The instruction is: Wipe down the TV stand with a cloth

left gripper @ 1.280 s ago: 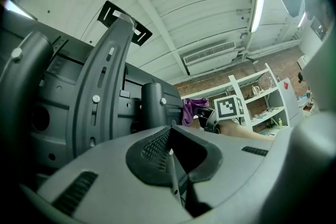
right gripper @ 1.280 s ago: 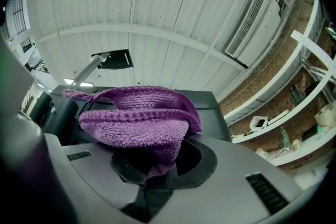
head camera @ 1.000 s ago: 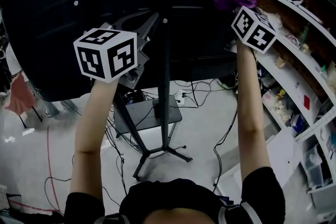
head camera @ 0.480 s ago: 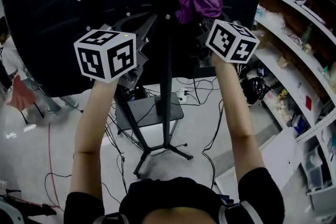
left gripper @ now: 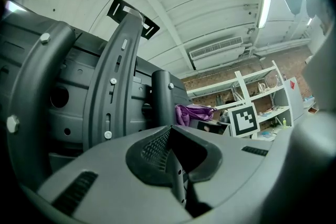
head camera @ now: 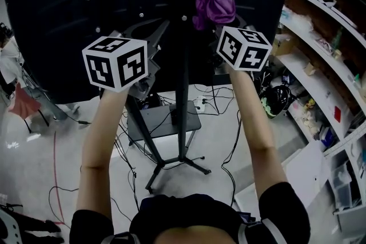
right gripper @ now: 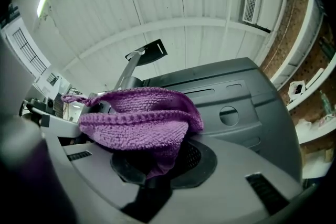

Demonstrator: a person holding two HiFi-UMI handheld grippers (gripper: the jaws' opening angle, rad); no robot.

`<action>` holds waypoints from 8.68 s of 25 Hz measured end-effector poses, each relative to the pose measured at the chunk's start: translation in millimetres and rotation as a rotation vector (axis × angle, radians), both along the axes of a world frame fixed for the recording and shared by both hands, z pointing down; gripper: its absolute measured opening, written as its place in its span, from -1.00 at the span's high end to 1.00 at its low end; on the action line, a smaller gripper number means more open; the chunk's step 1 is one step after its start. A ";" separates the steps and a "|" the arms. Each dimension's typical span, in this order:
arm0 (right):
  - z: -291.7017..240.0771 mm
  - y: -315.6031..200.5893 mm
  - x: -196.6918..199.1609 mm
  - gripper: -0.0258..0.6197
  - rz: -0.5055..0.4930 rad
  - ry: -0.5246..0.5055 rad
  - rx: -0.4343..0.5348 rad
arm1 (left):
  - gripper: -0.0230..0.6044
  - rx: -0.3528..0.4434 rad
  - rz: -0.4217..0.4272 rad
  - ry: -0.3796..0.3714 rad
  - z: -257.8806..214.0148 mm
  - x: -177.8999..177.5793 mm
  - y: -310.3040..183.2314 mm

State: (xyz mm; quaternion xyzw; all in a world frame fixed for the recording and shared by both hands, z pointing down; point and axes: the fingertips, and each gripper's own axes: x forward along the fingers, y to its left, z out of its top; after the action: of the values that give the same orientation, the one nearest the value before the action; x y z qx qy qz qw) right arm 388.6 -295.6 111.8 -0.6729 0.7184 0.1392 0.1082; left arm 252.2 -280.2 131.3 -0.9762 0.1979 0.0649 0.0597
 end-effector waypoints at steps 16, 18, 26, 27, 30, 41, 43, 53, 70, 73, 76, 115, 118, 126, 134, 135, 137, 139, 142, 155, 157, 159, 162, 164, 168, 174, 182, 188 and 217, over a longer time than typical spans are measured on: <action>0.2 38.3 115.1 0.72 0.223 -0.040 0.005 | 0.91 0.012 0.036 -0.012 2.1 19.7 7.4; 1.1 41.2 126.8 0.72 0.256 -0.040 0.002 | 0.91 0.009 0.038 -0.005 1.9 21.5 5.9; -2.3 56.0 137.2 0.72 0.346 -0.035 0.010 | 0.91 -0.003 0.045 0.003 0.6 20.8 1.6; -4.5 58.2 128.1 0.72 0.336 -0.023 0.017 | 0.91 -0.002 0.049 0.006 -0.4 19.6 1.4; -20.5 64.7 83.4 0.72 0.233 0.013 0.060 | 0.91 0.010 0.071 0.016 -5.1 15.3 4.2; -94.5 48.9 -123.8 0.72 -0.234 0.235 0.113 | 0.91 0.110 0.133 0.043 -63.8 -25.3 3.3; -116.2 40.6 -146.9 0.72 -0.233 0.292 0.126 | 0.91 0.127 0.139 0.058 -84.3 -38.3 -0.7; -257.5 -8.1 -190.5 0.72 -0.127 0.513 0.171 | 0.91 0.269 0.118 0.083 -231.6 -66.7 -31.5; -403.3 -49.6 -195.7 0.72 0.084 0.585 0.332 | 0.91 0.417 -0.078 0.153 -388.6 -78.1 -81.2; -393.2 -48.7 -199.4 0.72 0.126 0.621 0.336 | 0.91 0.396 -0.090 0.158 -378.0 -75.5 -85.8; -382.6 -49.6 -200.8 0.72 0.125 0.624 0.311 | 0.91 0.336 -0.082 0.163 -367.8 -74.3 -88.2; -112.9 -52.2 -197.5 0.72 0.077 0.488 -0.195 | 0.91 -0.026 -0.114 -0.155 -81.3 -65.0 -44.2; -97.9 -52.4 -196.6 0.72 0.070 0.450 -0.207 | 0.91 0.000 -0.123 -0.172 -66.6 -65.5 -40.3; -48.4 -51.0 -194.8 0.72 0.012 0.390 -0.257 | 0.91 0.035 -0.113 -0.163 -19.7 -56.7 -27.9; 9.7 -51.9 -195.9 0.72 -0.011 0.328 -0.295 | 0.91 0.002 -0.106 -0.134 34.7 -61.3 -28.5; 16.2 -51.8 -197.1 0.72 -0.012 0.326 -0.298 | 0.91 -0.001 -0.111 -0.130 40.2 -64.0 -28.6; 31.3 -51.7 -198.9 0.72 -0.016 0.317 -0.309 | 0.91 -0.010 -0.111 -0.134 54.2 -66.7 -28.3; 48.2 -52.3 -199.1 0.72 -0.026 0.301 -0.324 | 0.91 -0.009 -0.103 -0.152 71.5 -64.9 -27.7; 75.1 -54.4 -195.6 0.72 -0.036 0.283 -0.351 | 0.91 -0.013 -0.093 -0.180 98.1 -59.8 -28.2; 160.7 -56.9 -185.0 0.72 -0.052 0.230 -0.420 | 0.91 -0.108 -0.073 -0.177 180.8 -51.5 -28.6; 173.2 -60.2 -183.1 0.72 -0.054 0.221 -0.443 | 0.91 -0.130 -0.076 -0.189 192.3 -50.3 -31.3; 187.8 -63.7 -181.5 0.72 -0.057 0.207 -0.474 | 0.91 -0.155 -0.082 -0.206 205.6 -50.0 -34.2; 208.4 -65.1 -181.8 0.72 -0.064 0.203 -0.522 | 0.91 -0.190 -0.083 -0.223 224.0 -50.3 -34.0; 216.3 -64.8 -182.6 0.72 -0.069 0.200 -0.539 | 0.91 -0.206 -0.081 -0.224 230.8 -51.0 -33.0; 219.2 -60.7 -186.2 0.72 -0.079 0.200 -0.541 | 0.91 -0.186 -0.072 -0.230 233.4 -53.3 -28.0; 188.1 -44.3 -203.2 0.72 -0.107 0.241 -0.471 | 0.91 -0.158 0.003 -0.187 205.6 -66.3 -9.6; 114.4 -25.3 -233.8 0.72 -0.159 0.306 -0.307 | 0.91 -0.148 0.048 -0.104 140.5 -100.9 2.0; 53.0 -20.2 -264.8 0.72 -0.204 0.361 -0.179 | 0.91 -0.165 0.075 -0.031 88.1 -130.6 -1.6; -105.7 -39.2 -319.7 0.72 -0.254 0.458 0.081 | 0.91 0.094 -0.110 -0.003 -77.7 -189.2 -50.5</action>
State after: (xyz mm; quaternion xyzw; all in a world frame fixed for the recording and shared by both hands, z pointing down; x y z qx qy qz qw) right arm 69.0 -334.9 6.1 -0.5235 0.7967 0.3016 -0.0137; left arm 62.9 -330.7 53.6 -0.9601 0.2479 0.0694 0.1092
